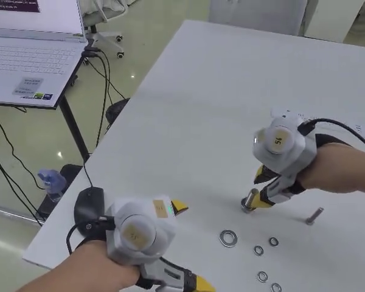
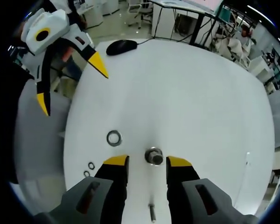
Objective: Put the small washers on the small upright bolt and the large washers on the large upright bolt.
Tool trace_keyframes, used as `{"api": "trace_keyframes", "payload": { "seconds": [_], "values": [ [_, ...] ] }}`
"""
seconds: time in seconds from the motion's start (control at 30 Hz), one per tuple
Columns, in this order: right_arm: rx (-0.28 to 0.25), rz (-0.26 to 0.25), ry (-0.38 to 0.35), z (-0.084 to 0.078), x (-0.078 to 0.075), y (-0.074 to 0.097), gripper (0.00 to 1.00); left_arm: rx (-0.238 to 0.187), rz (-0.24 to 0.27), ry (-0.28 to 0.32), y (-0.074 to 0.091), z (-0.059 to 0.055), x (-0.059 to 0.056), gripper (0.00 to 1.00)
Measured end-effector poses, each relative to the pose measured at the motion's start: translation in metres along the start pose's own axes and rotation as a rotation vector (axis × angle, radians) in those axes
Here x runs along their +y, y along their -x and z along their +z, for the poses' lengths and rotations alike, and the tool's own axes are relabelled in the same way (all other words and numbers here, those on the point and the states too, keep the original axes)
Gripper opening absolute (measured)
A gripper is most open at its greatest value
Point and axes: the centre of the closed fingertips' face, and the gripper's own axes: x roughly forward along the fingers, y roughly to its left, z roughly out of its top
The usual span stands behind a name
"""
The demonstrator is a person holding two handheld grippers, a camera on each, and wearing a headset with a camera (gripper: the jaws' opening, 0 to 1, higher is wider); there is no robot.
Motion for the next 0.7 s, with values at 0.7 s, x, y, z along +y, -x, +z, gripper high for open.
{"api": "trace_keyframes", "payload": {
  "seconds": [0.7],
  "values": [
    [-0.06, 0.055, 0.046, 0.011, 0.051, -0.008, 0.33, -0.01, 0.005, 0.006, 0.0, 0.001, 0.001, 0.89]
  ]
}}
